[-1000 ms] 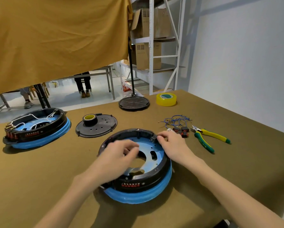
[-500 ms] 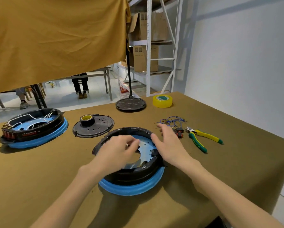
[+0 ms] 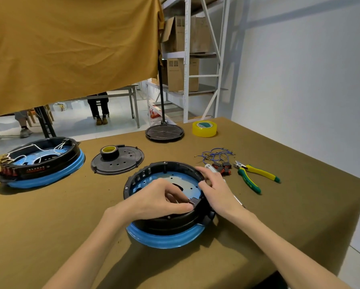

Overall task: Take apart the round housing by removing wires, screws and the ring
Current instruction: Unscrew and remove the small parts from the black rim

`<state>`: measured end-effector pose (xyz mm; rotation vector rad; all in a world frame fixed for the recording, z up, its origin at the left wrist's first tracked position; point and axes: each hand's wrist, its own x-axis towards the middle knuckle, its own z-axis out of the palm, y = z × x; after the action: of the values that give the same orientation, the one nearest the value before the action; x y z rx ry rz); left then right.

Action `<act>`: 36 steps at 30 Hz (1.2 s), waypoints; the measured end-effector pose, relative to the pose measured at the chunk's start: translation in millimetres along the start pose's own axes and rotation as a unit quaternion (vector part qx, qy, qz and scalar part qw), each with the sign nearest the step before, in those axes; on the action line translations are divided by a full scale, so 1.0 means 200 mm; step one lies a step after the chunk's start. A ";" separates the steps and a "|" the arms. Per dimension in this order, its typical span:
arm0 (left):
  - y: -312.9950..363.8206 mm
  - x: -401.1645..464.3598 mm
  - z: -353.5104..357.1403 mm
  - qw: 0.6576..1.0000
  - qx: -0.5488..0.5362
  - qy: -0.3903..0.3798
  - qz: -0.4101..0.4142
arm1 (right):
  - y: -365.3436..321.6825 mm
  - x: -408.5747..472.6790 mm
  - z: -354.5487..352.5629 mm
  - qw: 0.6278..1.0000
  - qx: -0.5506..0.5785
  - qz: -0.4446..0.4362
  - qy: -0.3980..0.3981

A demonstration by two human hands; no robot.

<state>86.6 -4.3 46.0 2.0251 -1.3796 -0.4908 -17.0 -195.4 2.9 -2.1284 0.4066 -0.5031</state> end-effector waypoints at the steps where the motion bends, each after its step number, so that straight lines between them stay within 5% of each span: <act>1: 0.00 0.00 -0.02 1.000 -0.005 -0.016 -0.005 | 0.00 -0.01 0.00 1.000 -0.005 -0.013 -0.008; 5: 0.03 0.02 0.02 0.999 0.036 -0.028 -0.024 | 0.00 -0.03 0.05 0.998 0.020 -0.054 0.001; 12: 0.01 0.10 0.10 0.993 0.077 0.060 -0.063 | 0.04 0.03 0.13 0.998 0.025 -0.040 0.036; 23: -0.04 0.13 0.06 0.996 0.062 -0.024 -0.059 | 0.09 0.10 0.10 0.997 0.043 -0.060 0.008; 36: -0.03 0.14 0.03 0.999 0.017 -0.026 -0.038 | 0.12 0.11 0.11 0.997 0.024 -0.070 0.006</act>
<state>97.4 -31.3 38.1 2.1124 -1.3524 -0.5606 9.8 -203.0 -23.2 -2.1176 0.2496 -0.6006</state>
